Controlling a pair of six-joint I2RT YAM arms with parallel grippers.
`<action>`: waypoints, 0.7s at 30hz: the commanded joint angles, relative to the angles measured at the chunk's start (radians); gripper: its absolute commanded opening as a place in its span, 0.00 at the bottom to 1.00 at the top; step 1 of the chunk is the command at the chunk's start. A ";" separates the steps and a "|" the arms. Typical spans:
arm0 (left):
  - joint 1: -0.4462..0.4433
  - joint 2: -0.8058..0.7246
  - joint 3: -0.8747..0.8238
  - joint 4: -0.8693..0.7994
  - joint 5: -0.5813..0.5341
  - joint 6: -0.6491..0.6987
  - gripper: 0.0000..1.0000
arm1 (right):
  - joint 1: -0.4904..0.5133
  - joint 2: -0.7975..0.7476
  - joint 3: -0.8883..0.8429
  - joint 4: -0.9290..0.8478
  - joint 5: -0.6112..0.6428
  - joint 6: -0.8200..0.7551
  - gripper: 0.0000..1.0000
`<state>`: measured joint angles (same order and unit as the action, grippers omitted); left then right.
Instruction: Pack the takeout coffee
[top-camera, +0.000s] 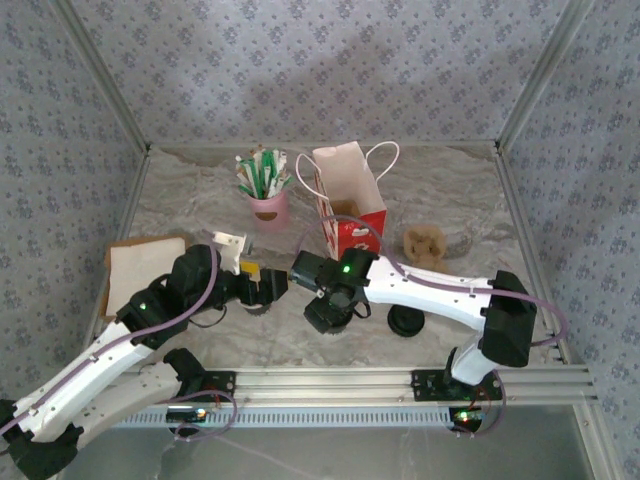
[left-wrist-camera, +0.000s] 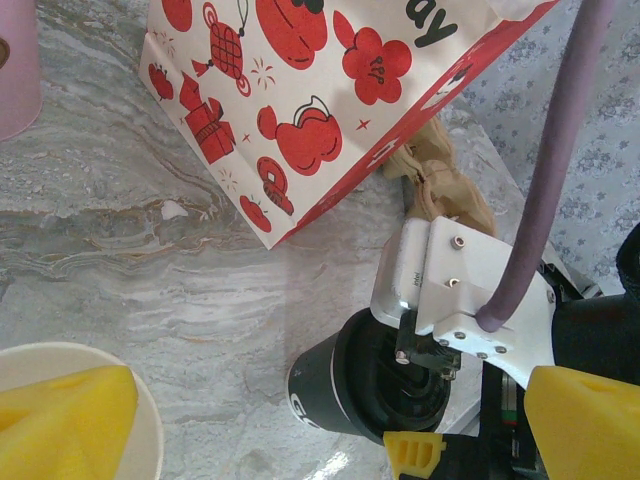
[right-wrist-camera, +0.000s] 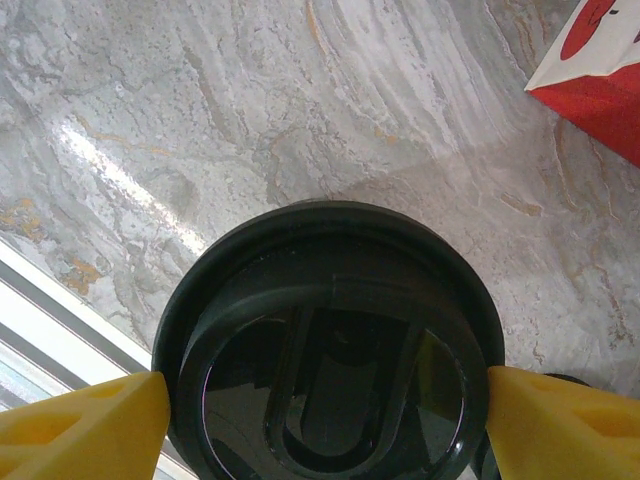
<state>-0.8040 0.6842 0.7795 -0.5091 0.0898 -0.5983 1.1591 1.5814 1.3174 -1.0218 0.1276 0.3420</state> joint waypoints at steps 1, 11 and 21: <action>0.006 0.008 0.000 0.012 0.013 0.018 0.99 | 0.006 0.020 0.030 -0.039 0.002 0.003 0.83; 0.006 0.015 0.004 0.015 0.019 0.020 0.99 | 0.007 0.019 0.030 -0.049 -0.016 0.008 0.79; 0.006 0.026 0.004 0.027 0.025 0.025 0.99 | 0.006 0.008 0.032 -0.060 -0.010 0.018 0.74</action>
<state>-0.8040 0.7033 0.7795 -0.5049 0.0971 -0.5911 1.1591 1.5894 1.3254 -1.0515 0.1165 0.3466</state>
